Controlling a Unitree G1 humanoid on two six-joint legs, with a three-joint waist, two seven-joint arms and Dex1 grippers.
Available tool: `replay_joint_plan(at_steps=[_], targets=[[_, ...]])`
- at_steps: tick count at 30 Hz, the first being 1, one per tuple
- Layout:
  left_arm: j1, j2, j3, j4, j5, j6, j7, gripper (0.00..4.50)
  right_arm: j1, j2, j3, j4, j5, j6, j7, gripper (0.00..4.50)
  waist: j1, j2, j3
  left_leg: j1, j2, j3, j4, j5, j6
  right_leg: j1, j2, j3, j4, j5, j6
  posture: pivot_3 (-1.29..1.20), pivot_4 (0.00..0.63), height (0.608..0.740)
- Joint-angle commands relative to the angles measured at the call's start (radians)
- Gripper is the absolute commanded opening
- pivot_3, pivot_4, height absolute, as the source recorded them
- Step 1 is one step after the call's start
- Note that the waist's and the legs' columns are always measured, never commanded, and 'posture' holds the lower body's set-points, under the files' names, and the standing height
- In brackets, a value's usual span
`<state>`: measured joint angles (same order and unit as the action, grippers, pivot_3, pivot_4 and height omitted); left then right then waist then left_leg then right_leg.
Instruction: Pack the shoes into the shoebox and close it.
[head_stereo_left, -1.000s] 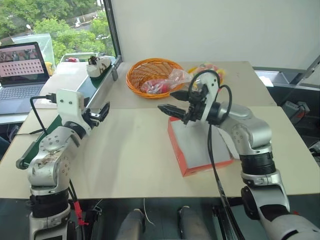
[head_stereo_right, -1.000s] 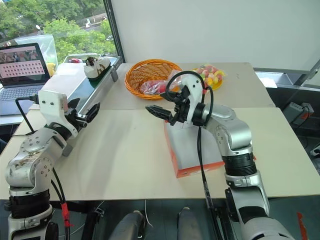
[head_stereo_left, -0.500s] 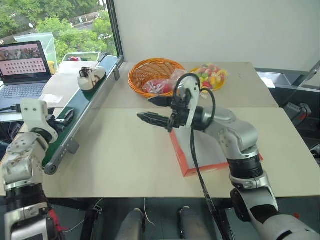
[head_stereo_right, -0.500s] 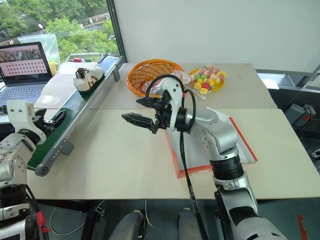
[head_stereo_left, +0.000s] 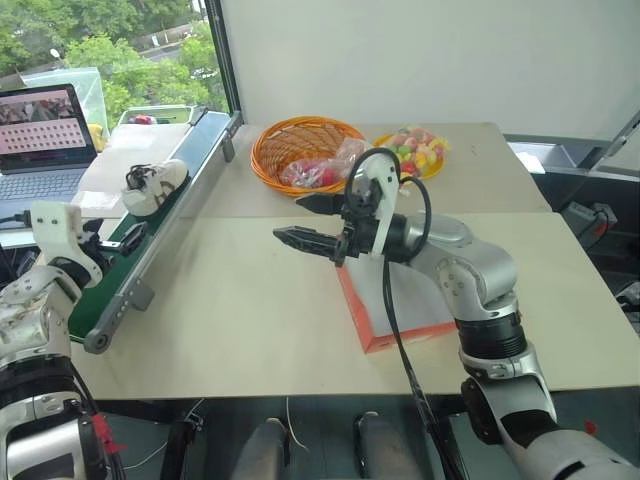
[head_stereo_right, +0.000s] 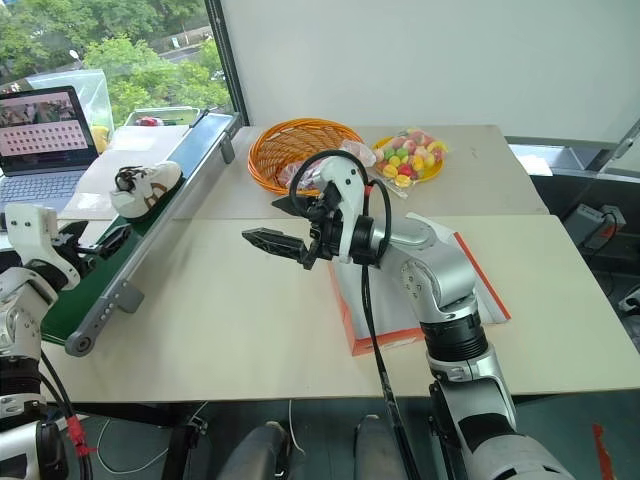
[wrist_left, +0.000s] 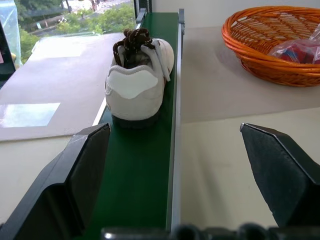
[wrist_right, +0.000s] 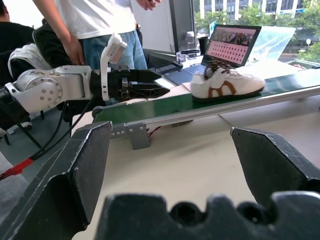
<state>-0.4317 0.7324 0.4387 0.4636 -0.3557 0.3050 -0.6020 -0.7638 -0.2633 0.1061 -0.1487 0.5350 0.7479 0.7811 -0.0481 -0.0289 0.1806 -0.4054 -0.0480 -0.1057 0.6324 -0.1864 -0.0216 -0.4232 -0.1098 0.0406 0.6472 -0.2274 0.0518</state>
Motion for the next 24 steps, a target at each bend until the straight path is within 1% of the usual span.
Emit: replay_joint_plan(at_steps=[1,5,10,14,19,21,22,24], targets=[[-0.022,0.049,0.034,0.08,0.002,-0.048,-0.013,4.45,-0.004,-0.002,-0.013,-0.041,0.018,-0.013,-0.003,4.5,0.001,0.0,0.0,0.0,0.0,0.0,0.0,0.0,0.0,0.0,0.0,0.0,0.0,0.0,0.0,0.0,0.15,0.74],[-0.036,0.082,0.034,0.198,0.018,-0.09,-0.005,4.45,-0.001,-0.012,-0.016,-0.05,0.017,-0.008,-0.007,4.5,0.002,0.0,0.0,0.0,0.0,0.0,0.0,0.0,0.0,0.0,0.0,0.0,0.0,0.0,0.0,0.0,0.15,0.74],[-0.05,0.084,0.02,0.258,0.017,-0.116,-0.028,4.45,-0.006,-0.018,-0.021,-0.059,0.023,0.002,-0.017,4.5,0.004,0.0,0.0,0.0,0.0,0.0,0.0,0.0,0.0,0.0,0.0,0.0,0.0,0.0,0.0,0.0,0.15,0.74],[-0.05,0.076,0.006,0.268,0.008,-0.112,-0.079,4.45,-0.017,-0.021,-0.023,-0.066,0.026,0.006,-0.028,4.5,0.004,-0.001,0.0,0.0,0.0,0.0,0.0,0.0,0.0,0.0,0.0,0.0,0.0,0.0,0.0,0.0,0.15,0.74],[-0.028,0.064,-0.015,0.238,-0.001,-0.098,-0.151,4.45,-0.028,-0.024,-0.024,-0.065,0.027,0.01,-0.034,4.5,0.003,-0.001,0.0,0.0,0.0,0.0,0.0,0.0,0.0,0.0,0.0,0.0,0.0,0.0,0.0,0.0,0.15,0.74],[-0.025,0.06,-0.014,0.236,0.002,-0.097,-0.148,3.94,-0.028,-0.026,-0.021,-0.063,0.024,0.008,-0.032,4.5,0.005,-0.001,0.0,0.0,0.0,0.0,0.0,0.0,0.0,0.0,0.0,-0.001,0.0,0.0,0.0,0.0,0.15,0.74],[-0.024,0.057,-0.013,0.235,-0.002,-0.097,-0.155,3.75,-0.027,-0.026,-0.02,-0.063,0.024,0.007,-0.031,4.5,0.006,-0.001,0.0,0.0,0.0,0.0,0.0,0.0,0.0,0.0,0.0,-0.001,0.0,0.0,0.0,0.0,0.15,0.74],[-0.016,0.048,-0.01,0.218,-0.011,-0.093,-0.164,3.06,-0.026,-0.028,-0.02,-0.061,0.021,0.004,-0.032,4.5,0.008,-0.001,-0.001,0.0,0.0,0.0,0.0,0.0,0.0,0.0,0.0,-0.001,0.0,0.0,0.0,0.0,0.15,0.74]])
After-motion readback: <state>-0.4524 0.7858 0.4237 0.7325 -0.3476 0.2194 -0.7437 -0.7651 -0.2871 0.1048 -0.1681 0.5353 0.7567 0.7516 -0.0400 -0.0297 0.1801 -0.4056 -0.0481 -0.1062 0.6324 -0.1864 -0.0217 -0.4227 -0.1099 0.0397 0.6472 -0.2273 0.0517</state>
